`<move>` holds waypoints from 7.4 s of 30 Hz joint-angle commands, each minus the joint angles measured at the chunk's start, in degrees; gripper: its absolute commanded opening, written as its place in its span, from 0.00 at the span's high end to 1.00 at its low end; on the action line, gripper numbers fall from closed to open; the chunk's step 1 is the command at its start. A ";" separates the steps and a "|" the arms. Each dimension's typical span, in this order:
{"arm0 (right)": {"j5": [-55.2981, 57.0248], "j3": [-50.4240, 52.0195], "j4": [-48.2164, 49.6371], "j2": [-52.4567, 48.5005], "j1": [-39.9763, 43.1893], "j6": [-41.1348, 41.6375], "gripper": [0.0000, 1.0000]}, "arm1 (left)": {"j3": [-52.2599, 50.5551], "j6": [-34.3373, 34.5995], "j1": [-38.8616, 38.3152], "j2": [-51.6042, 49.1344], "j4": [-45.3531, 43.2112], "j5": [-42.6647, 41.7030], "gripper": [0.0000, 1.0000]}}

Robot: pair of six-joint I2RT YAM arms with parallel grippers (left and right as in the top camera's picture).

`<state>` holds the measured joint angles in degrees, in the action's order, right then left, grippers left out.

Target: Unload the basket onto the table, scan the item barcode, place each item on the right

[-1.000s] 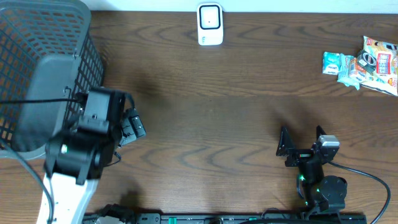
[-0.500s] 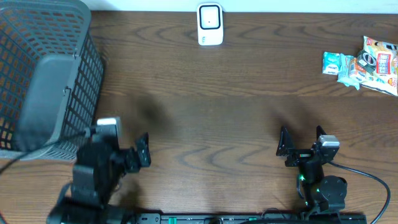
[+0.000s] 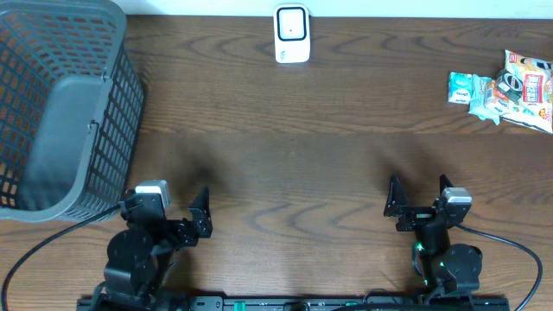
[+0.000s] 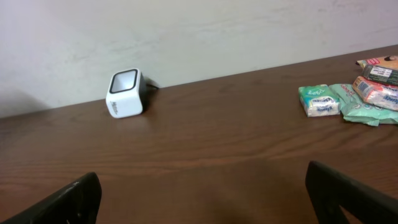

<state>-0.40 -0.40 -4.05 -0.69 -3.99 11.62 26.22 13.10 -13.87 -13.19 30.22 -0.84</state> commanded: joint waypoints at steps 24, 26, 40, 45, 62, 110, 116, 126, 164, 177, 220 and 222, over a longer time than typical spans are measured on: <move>0.28 0.11 -0.26 0.37 -0.35 -0.57 0.01 | -22.23 -7.30 6.32 13.09 -29.35 -7.30 0.02; 0.28 0.11 -0.26 0.37 -0.35 -0.57 0.01 | -22.88 -7.32 6.32 13.09 -30.67 -7.28 0.02; 0.28 0.11 -0.28 0.37 -0.35 -0.57 0.01 | -26.01 -7.34 6.47 13.11 -34.18 -7.04 0.02; 0.28 0.11 -0.28 0.37 -0.35 -0.57 0.01 | -26.01 -7.32 6.47 13.11 -27.43 -4.31 0.02; 0.28 0.11 -0.28 0.37 -0.35 -0.57 0.01 | -25.99 -7.74 6.47 13.09 -26.40 -3.63 0.02; 3.23 0.09 0.04 0.37 0.24 -4.42 0.01 | -25.99 -7.74 6.47 12.96 -26.40 -3.63 0.02; 3.50 0.09 0.02 0.44 0.42 -5.14 0.01 | -25.99 -7.74 6.47 12.96 -26.40 -3.63 0.02; 2.23 0.11 -0.09 0.39 0.42 -7.43 0.01 | -25.99 -7.74 6.47 12.96 -26.40 -3.63 0.03; 2.21 0.09 -0.09 0.37 0.42 -7.43 0.01 | -25.99 -7.74 6.47 12.96 -26.40 -3.63 0.03; 2.21 0.09 -0.09 0.37 0.42 -7.43 0.01 | -25.99 -7.74 6.47 12.96 -26.40 -3.63 0.02; 2.21 0.09 -0.07 0.37 0.42 -7.43 0.01 | -25.99 -7.74 6.47 12.96 -26.40 -3.63 0.03; 2.75 0.09 -0.04 0.37 0.42 -7.69 0.01 | -25.99 -7.74 6.47 12.96 -26.40 -3.63 0.02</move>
<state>1.91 -0.40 -3.95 -0.69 -3.88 5.10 0.89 5.93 -7.64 -0.58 1.34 -4.12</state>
